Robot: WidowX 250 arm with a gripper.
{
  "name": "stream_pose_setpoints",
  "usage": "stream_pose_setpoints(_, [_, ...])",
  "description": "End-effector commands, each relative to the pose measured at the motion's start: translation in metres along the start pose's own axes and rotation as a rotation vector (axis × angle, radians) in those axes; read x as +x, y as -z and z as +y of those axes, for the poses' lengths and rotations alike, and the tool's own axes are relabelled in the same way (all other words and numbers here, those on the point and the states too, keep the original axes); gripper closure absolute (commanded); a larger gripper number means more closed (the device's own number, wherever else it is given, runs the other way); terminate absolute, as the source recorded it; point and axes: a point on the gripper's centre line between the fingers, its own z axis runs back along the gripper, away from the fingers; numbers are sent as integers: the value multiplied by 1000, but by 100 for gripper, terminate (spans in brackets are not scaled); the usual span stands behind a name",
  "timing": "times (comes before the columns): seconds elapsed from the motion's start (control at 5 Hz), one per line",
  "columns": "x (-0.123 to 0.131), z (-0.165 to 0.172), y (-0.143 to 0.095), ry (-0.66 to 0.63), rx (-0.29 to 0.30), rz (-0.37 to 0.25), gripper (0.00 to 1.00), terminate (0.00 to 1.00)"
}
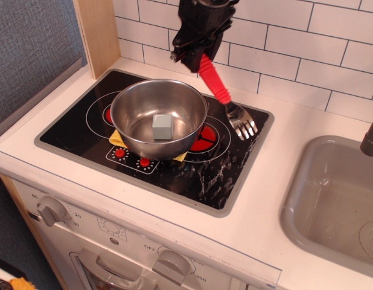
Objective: Move the red fork to just above the silver pot.
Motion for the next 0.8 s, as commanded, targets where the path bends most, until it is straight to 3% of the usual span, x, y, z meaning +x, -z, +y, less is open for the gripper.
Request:
stream_pose_setpoints(0.0, [16, 8, 13, -59, -9, 5, 100, 0])
stream_pose_setpoints(0.4, [15, 21, 31, -63, 22, 33, 100, 0])
stream_pose_setpoints(0.6, [17, 28, 31, -74, 38, 58, 0, 0])
